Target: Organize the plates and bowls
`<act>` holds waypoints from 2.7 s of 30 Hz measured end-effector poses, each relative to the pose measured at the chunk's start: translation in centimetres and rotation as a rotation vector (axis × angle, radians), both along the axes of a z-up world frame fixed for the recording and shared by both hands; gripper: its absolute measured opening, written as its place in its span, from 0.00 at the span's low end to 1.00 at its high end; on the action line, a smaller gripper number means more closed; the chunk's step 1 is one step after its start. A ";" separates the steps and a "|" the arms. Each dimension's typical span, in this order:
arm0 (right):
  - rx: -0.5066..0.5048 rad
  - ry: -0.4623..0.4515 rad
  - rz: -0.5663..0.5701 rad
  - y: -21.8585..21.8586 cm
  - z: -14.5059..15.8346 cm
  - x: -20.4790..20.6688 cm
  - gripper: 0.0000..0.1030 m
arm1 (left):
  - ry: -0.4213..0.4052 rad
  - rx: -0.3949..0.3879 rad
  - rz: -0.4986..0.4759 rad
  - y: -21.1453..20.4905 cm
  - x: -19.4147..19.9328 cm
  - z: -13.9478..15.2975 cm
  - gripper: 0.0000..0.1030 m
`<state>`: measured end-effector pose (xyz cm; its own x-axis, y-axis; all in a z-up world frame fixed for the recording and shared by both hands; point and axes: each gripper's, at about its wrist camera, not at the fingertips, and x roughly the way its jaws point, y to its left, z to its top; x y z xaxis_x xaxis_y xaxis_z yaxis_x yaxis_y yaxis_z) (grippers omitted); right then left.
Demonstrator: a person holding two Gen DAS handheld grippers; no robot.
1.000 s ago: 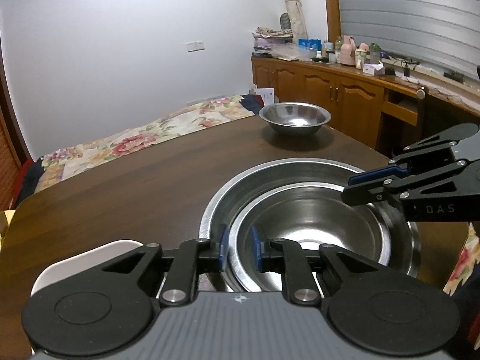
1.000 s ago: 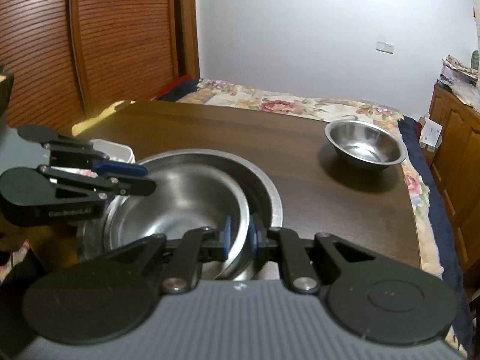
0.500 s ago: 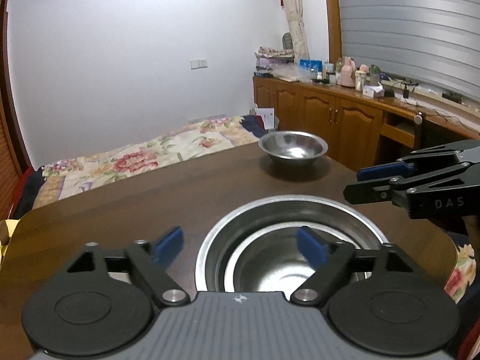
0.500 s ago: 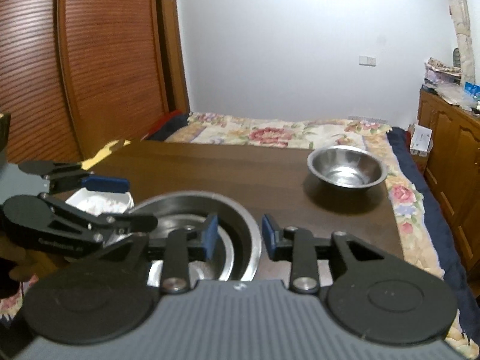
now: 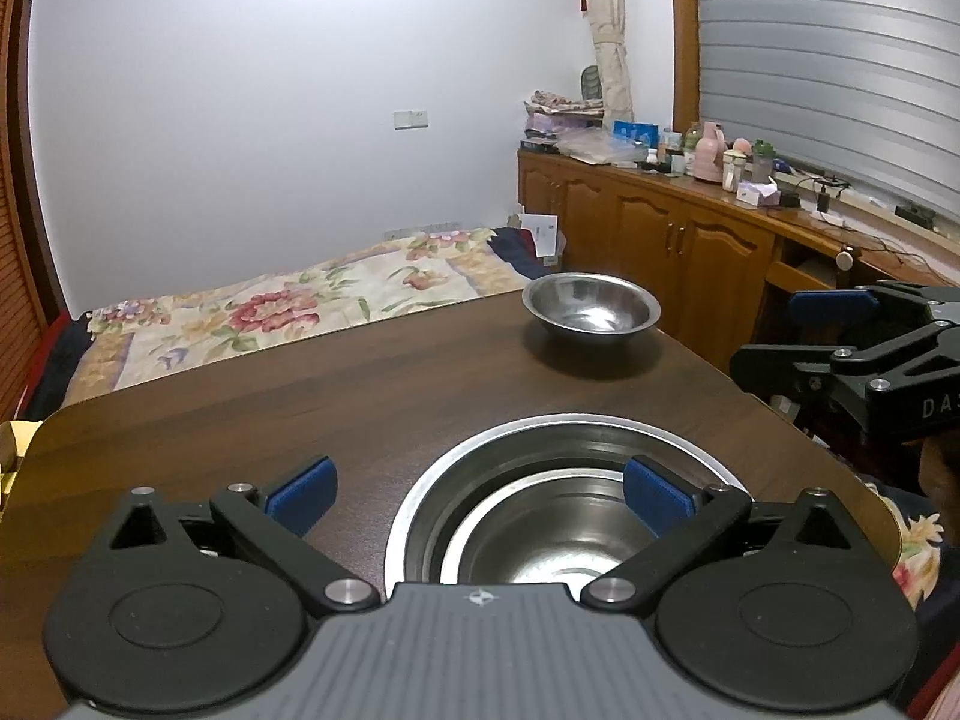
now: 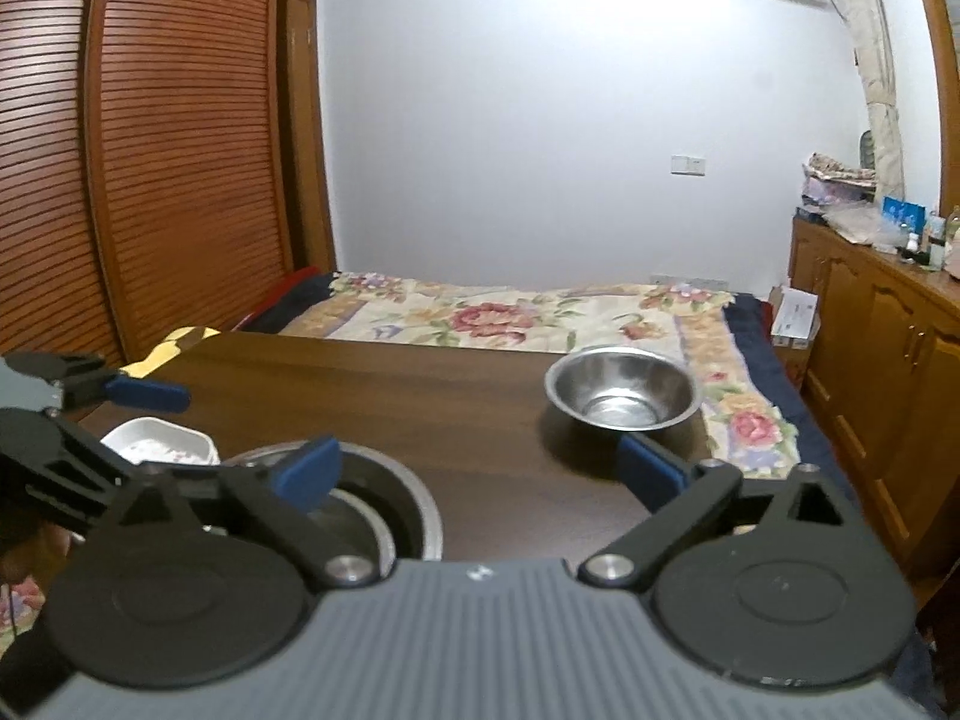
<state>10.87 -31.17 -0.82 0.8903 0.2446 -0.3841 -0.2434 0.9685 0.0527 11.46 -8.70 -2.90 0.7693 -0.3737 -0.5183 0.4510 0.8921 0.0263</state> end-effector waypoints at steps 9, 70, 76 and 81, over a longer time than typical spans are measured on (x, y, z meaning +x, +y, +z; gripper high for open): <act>0.008 0.007 -0.090 -1.7 -0.2 1.1 1.00 | -0.020 -0.012 -0.007 -0.1 -0.4 1.2 1.00; 0.144 0.250 -0.060 -8.9 -4.9 15.9 0.45 | 0.272 0.081 -0.211 -13.7 23.4 -2.1 0.38; 0.149 0.254 -0.054 -8.6 -5.1 16.2 0.43 | 0.304 0.074 -0.218 -13.8 24.0 -2.8 0.31; 0.156 0.262 -0.050 -8.6 -5.3 16.2 0.35 | 0.331 0.062 -0.223 -13.9 24.3 -3.2 0.22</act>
<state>27.12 -39.75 -6.12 0.7785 0.2771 -0.5632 -0.1538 0.9542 0.2568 35.80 -22.60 -6.08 0.4611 -0.4727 -0.7510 0.6263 0.7729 -0.1019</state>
